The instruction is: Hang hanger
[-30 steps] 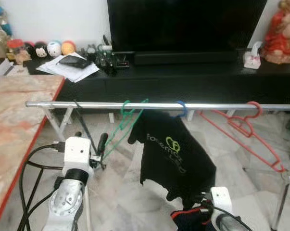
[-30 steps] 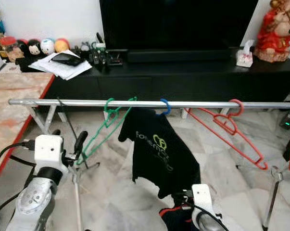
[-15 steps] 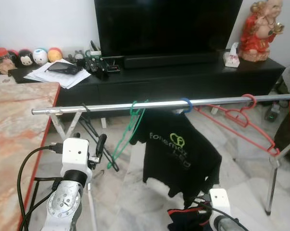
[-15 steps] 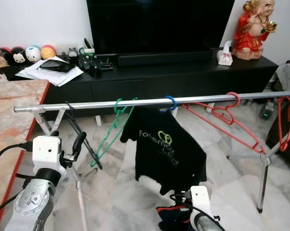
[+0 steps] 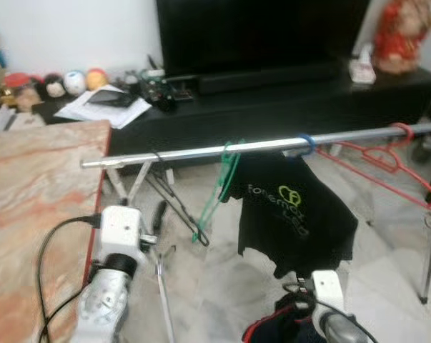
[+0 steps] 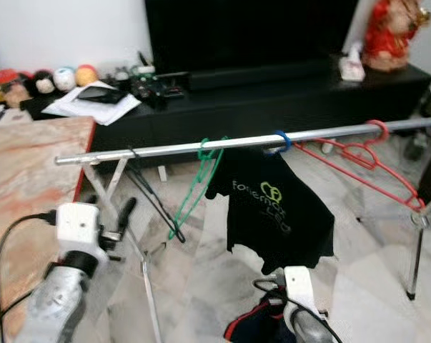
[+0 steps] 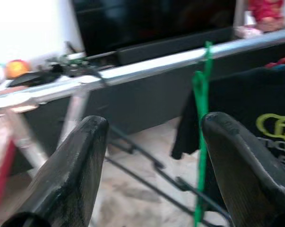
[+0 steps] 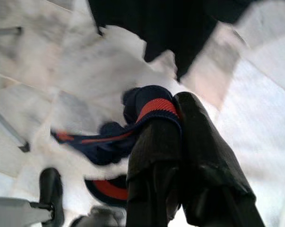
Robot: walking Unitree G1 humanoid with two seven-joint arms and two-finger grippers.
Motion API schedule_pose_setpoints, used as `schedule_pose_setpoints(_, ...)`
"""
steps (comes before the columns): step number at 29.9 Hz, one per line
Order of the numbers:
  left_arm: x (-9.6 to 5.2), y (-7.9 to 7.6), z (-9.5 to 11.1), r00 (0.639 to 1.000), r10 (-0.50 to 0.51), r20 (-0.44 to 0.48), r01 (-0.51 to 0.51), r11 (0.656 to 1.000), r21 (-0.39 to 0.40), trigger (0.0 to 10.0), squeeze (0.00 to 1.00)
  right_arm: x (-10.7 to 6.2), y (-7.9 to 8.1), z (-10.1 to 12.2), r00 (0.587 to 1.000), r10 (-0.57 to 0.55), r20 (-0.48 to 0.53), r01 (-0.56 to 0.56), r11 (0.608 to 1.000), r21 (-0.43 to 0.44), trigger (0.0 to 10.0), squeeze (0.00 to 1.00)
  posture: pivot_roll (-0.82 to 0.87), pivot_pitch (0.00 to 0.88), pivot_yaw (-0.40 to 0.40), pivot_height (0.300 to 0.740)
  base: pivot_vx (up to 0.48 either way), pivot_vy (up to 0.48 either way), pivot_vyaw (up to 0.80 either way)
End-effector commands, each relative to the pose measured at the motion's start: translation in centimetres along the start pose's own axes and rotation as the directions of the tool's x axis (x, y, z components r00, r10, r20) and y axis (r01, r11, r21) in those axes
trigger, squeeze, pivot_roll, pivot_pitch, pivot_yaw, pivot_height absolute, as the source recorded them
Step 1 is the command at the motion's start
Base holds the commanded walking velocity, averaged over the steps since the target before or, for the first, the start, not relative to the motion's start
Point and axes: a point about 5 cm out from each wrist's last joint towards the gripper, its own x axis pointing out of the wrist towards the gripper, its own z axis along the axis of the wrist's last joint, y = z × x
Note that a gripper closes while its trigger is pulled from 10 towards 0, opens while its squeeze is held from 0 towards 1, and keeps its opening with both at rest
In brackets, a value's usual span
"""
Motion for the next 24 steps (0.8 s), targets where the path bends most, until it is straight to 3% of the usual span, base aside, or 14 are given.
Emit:
schedule_pose_setpoints(1, 0.0, 0.2, 0.3, 1.0, -0.004, 0.007, 0.004, 1.0, 0.001, 10.0, 0.0, 0.1, 0.0, 0.4, 1.0, -0.004, 0.009, 0.004, 1.0, 0.005, 10.0, 0.0, -0.02, 0.0, -0.003, 0.74, 0.0, 0.0, -0.76)
schedule_pose_setpoints(10, -0.1, 0.4, -0.1, 1.0, 0.004, -0.028, -0.004, 1.0, 0.011, 10.0, 0.0, 0.1, 0.0, 0.3, 1.0, -0.008, 0.003, 0.008, 1.0, -0.005, 10.0, 0.0, -0.02, 0.0, -0.003, 0.74, 0.0, 0.0, -0.75)
schedule_pose_setpoints(15, -0.9, 2.4, -0.9, 0.994, 0.087, -0.066, -0.082, 0.994, 0.066, 10.0, 0.0, 0.1, 0.0, 0.3, 1.0, -0.01, -0.004, 0.01, 1.0, -0.012, 10.0, 0.0, -0.02, 0.0, -0.005, 0.74, 0.0, 0.0, -0.74)
schedule_pose_setpoints(24, -1.0, 3.3, -1.4, 0.985, 0.143, -0.099, -0.136, 0.988, 0.078, 10.0, 0.0, 0.1, 0.0, 0.5, 1.0, -0.003, 0.008, 0.003, 1.0, -0.013, 10.0, 0.0, -0.02, 0.0, -0.009, 0.74, 0.0, 0.0, -0.65)
